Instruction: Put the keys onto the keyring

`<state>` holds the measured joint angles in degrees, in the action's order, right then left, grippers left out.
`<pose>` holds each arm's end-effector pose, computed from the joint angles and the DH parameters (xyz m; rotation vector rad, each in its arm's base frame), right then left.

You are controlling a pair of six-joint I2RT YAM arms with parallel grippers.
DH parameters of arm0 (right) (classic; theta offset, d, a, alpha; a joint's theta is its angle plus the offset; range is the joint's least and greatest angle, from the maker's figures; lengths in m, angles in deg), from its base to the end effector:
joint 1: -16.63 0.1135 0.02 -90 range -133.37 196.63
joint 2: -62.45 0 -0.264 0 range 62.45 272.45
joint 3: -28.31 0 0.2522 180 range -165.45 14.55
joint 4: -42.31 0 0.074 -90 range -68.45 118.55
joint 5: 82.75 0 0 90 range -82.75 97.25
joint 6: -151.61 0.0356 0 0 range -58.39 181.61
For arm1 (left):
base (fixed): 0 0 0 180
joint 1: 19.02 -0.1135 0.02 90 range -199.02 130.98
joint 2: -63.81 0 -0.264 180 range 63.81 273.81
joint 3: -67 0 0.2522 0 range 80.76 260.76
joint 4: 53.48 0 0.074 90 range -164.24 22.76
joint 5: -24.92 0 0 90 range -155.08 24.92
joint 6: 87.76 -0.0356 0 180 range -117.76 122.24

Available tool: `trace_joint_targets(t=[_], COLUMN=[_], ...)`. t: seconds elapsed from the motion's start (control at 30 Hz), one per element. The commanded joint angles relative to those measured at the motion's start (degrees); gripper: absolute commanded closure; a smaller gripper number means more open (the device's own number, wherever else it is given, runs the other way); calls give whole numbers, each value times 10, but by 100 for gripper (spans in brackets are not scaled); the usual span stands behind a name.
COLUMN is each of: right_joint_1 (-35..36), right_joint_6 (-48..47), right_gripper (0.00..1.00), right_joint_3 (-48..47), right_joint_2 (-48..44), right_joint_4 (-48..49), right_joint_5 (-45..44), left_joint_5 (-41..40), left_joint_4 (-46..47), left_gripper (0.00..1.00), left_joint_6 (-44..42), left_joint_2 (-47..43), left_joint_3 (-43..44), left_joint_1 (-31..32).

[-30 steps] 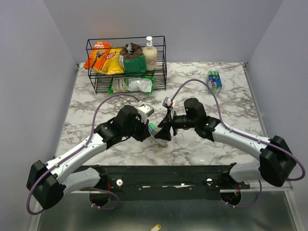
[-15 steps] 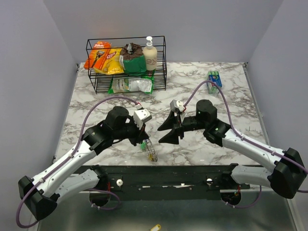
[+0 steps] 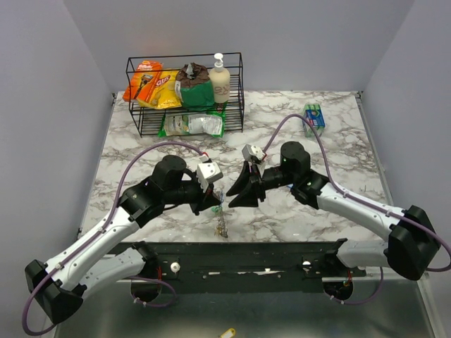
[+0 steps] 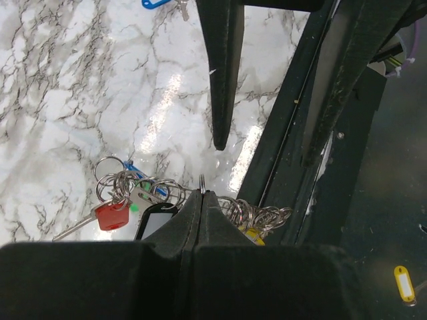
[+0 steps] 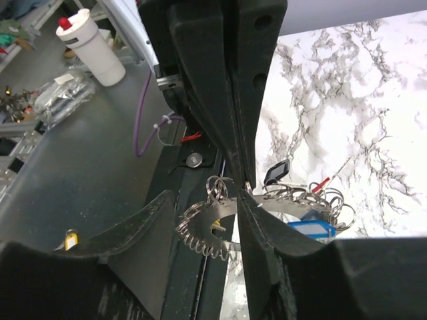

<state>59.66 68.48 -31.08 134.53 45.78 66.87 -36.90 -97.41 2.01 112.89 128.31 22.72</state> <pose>0.1805 0.2105 0.2945 -1.3244 1.3683 1.5035 0.1255 -0.1345 0.3110 1.0642 1.9234 -0.9412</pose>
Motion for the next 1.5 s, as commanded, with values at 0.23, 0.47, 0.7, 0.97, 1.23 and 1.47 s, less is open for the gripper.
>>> trace_joint_targets(t=[0.23,0.47,0.7,0.97,1.23,1.47], right_joint_1=[2,3,3,4,4,4], right_joint_6=[9,22,19,9,4,2], right_gripper=[51,51,56,66,99,99], right_joint_3=[-18,-19,-18,-10,-10,-12], right_joint_2=[49,57,62,61,60,57], right_joint_4=[37,56,54,43,40,35], right_joint_5=[9,16,24,38,40,29], left_joint_5=[58,71,69,70,71,69], left_joint_4=[47,56,57,56,58,70], left_gripper=[100,100,100,100,100,100], left_joint_6=[-8,-1,-3,-2,0,1], left_joint_2=[2,1,-3,-8,-8,-13], left_joint_3=[29,32,33,32,34,36], left_joint_1=[0,0,0,0,1,0])
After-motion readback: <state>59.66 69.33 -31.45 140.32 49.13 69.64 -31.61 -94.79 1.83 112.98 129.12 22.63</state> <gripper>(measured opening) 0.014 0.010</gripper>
